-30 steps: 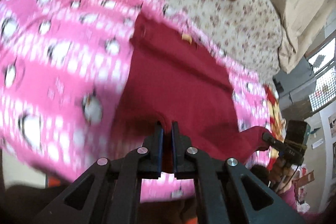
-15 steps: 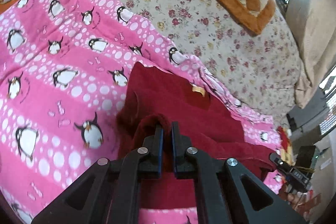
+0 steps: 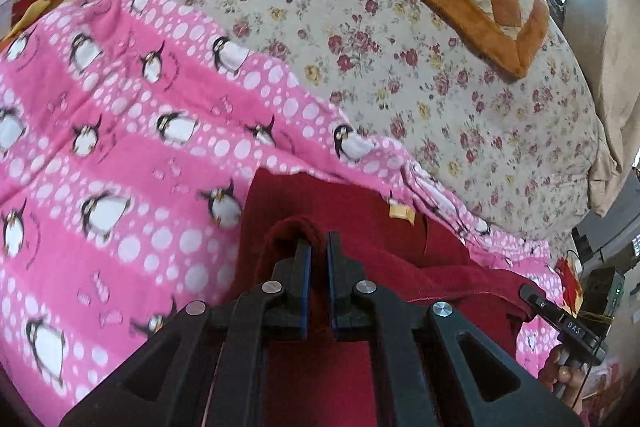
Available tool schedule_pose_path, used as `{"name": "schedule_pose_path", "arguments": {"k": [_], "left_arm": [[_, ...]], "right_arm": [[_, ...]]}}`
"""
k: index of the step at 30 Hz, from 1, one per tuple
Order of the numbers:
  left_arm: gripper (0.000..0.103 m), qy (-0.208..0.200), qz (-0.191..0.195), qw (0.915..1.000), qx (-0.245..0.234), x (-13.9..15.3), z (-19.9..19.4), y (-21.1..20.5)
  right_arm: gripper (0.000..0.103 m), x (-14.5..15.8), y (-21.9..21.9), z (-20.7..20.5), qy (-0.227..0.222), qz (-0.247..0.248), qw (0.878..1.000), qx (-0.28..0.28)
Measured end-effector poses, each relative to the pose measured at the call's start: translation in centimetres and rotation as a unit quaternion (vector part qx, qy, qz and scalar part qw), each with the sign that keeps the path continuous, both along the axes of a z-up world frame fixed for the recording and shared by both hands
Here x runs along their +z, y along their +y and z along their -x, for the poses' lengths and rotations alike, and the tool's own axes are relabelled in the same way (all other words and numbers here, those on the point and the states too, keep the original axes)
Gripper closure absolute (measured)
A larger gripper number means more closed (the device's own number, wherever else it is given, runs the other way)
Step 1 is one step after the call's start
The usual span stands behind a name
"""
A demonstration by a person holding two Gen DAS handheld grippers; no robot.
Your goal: Fold small clothes
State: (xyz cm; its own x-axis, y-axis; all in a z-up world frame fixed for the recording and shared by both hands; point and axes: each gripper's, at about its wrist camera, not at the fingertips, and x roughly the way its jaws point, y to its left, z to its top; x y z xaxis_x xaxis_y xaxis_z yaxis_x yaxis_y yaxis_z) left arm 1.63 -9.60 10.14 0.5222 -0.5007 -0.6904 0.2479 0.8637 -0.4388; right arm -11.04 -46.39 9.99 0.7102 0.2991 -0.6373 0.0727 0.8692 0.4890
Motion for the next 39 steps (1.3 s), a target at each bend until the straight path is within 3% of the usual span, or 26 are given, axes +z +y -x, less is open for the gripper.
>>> {"name": "schedule_pose_path", "arguments": {"k": [13,17,21,22,25,27,29,31,33,37,39], "left_arm": [[0.103,0.026,0.002,0.9997,0.004,-3.9,-5.6,-2.4],[0.103,0.026,0.039,0.9989,-0.005,-4.4,-6.5,-2.7],[0.103,0.023,0.037,0.9989,-0.016,-4.5,-6.9,-3.1],[0.092,0.023,0.037,0.9989,-0.018,-4.4,-6.9,-3.0],[0.071,0.011,0.057,0.9983,-0.005,-3.4,-6.8,-1.8],[0.06,0.007,0.078,0.9968,0.012,-2.8,-6.7,-0.8],[0.057,0.007,0.089,0.9959,0.018,-2.5,-6.7,-0.4],[0.057,0.009,0.079,0.9967,0.015,-2.5,-6.7,-0.7],[0.057,0.011,0.062,0.9979,0.015,-3.0,-6.7,-1.4],[0.057,0.044,-0.028,0.9982,0.029,-5.4,-7.1,-2.7],[0.057,0.059,-0.045,0.9965,0.038,-6.7,-7.5,-2.5]], "right_arm": [[0.091,-3.8,-2.5,-5.4,0.032,-0.014,0.999,-0.029],[0.091,-5.7,-4.0,-6.8,0.047,-0.047,0.996,-0.056],[0.085,-6.8,-5.1,-8.0,0.062,-0.083,0.992,-0.066],[0.083,-7.0,-5.3,-8.2,0.069,-0.093,0.991,-0.067],[0.059,-6.6,-5.7,-7.8,0.06,-0.126,0.988,-0.065],[0.035,-5.6,-6.3,-6.6,0.039,-0.121,0.987,-0.096],[0.035,-4.4,-7.4,-5.1,0.016,-0.123,0.985,-0.118],[0.038,-3.0,-7.1,-4.1,-0.008,-0.121,0.987,-0.102],[0.045,-1.7,-5.4,-4.0,-0.018,-0.07,0.994,-0.079],[0.055,-2.6,-2.6,-6.9,0.028,-0.023,0.999,-0.038],[0.055,-4.2,-2.1,-8.6,0.052,0.001,0.998,-0.047]]}}
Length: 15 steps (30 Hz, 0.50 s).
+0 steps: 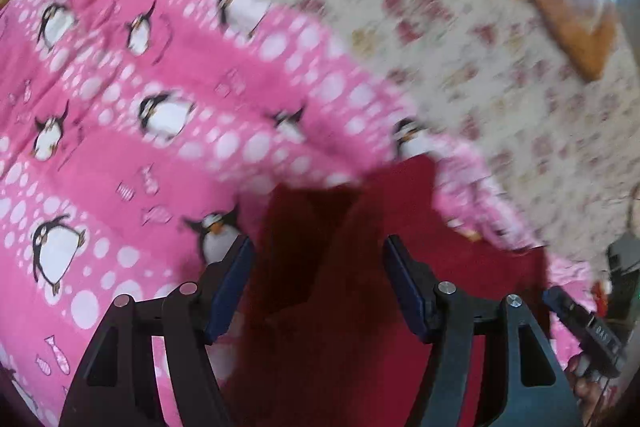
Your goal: Fold small clothes
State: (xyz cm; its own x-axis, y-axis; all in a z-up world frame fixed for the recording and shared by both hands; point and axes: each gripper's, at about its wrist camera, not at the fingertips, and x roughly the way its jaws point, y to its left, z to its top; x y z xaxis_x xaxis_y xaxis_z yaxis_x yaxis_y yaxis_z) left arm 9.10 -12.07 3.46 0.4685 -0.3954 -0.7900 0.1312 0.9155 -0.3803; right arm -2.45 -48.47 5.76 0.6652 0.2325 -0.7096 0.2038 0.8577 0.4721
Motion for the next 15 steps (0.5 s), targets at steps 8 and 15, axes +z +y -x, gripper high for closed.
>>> {"name": "schedule_pose_path", "arguments": {"k": [8,15], "left_arm": [[0.057,0.016,-0.006,0.9998,0.008,-2.0,-0.9,0.6],[0.057,0.008,0.012,0.9999,0.005,0.2,0.4,1.8]], "right_arm": [[0.055,-5.0,-1.9,-3.0,0.064,0.015,0.996,-0.057],[0.05,-0.6,0.1,1.0,0.029,0.039,0.998,-0.031]]}}
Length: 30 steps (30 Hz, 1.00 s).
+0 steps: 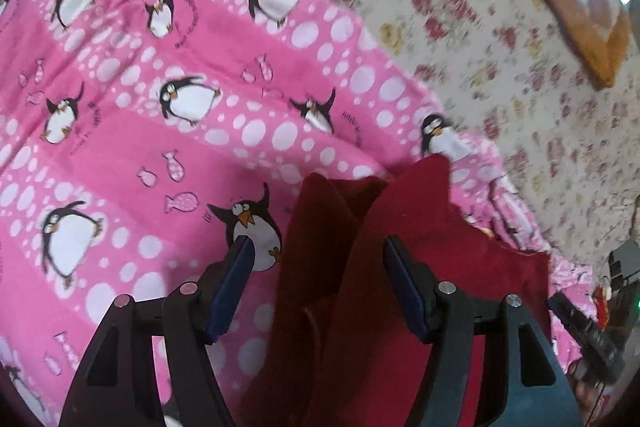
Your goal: Fold small clothes
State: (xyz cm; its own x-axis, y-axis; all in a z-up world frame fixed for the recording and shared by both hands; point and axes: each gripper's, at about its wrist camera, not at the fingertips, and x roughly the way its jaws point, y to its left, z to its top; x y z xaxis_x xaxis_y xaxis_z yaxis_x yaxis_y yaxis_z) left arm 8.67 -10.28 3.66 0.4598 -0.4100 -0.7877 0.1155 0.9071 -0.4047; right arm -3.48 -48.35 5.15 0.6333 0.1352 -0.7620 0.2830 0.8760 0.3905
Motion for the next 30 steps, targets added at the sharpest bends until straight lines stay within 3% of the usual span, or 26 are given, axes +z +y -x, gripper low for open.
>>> {"name": "schedule_pose_path", "arguments": {"k": [6,11,17,23,30], "left_arm": [[0.057,0.025,0.038,0.9988,-0.021,0.5,1.6,1.0],[0.057,0.038,-0.032,0.9984,-0.027,-0.5,3.3,0.7],[0.057,0.045,0.011,0.9986,-0.025,-1.1,4.1,3.3],[0.057,0.043,0.031,0.9981,-0.032,-1.5,4.2,3.8],[0.057,0.041,0.044,0.9974,-0.04,-1.5,4.2,4.4]], "right_arm": [[0.048,1.8,2.4,1.5,-0.008,0.019,0.999,0.045],[0.049,1.9,7.2,-0.2,-0.011,0.01,0.994,0.106],[0.049,0.9,14.5,-5.8,-0.016,-0.003,0.986,0.164],[0.049,-2.6,17.5,-12.1,0.011,-0.056,0.988,0.146],[0.049,-5.0,19.0,-14.5,0.043,-0.016,0.99,0.135]]}}
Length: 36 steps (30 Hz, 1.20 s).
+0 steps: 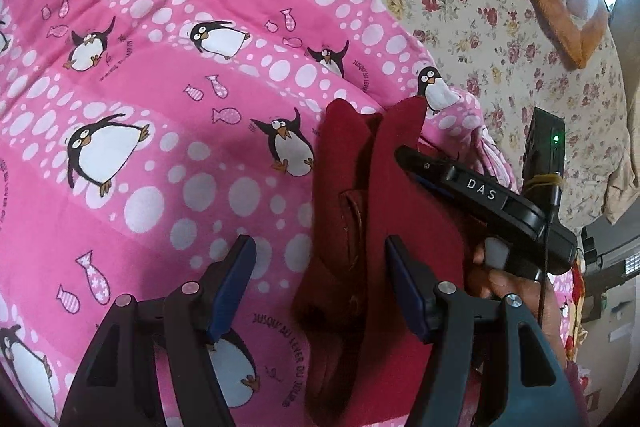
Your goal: Fold small clothes
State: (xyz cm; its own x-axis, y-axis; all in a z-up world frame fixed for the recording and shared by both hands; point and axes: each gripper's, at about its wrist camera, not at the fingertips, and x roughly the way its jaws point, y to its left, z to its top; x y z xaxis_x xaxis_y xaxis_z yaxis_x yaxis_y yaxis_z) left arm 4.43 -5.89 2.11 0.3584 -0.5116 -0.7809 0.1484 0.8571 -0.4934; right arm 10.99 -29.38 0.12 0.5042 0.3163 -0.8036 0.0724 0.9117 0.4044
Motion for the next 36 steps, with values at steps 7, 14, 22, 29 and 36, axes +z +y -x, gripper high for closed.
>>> {"name": "schedule_pose_path", "arguments": {"k": [7,14,22,29,36], "left_arm": [[0.057,-0.012,0.021,0.9996,0.011,2.0,1.5,0.5],[0.057,-0.007,0.014,0.9997,0.017,4.5,4.3,-0.1],[0.057,-0.058,0.028,0.9976,0.023,7.4,9.7,0.5],[0.057,-0.08,0.019,0.9966,-0.003,7.8,9.6,-0.6],[0.057,-0.091,-0.001,0.9957,0.015,7.5,9.4,0.0]], "right_arm": [[0.049,2.1,-1.2,3.4,-0.015,-0.017,1.0,-0.008],[0.048,3.6,-2.8,6.9,-0.022,-0.006,1.0,0.013],[0.048,4.5,1.6,4.7,-0.057,-0.012,0.996,0.067],[0.049,3.6,4.8,0.3,-0.055,-0.001,0.996,0.07],[0.049,0.9,6.9,-1.8,-0.013,0.036,0.997,0.069]]}}
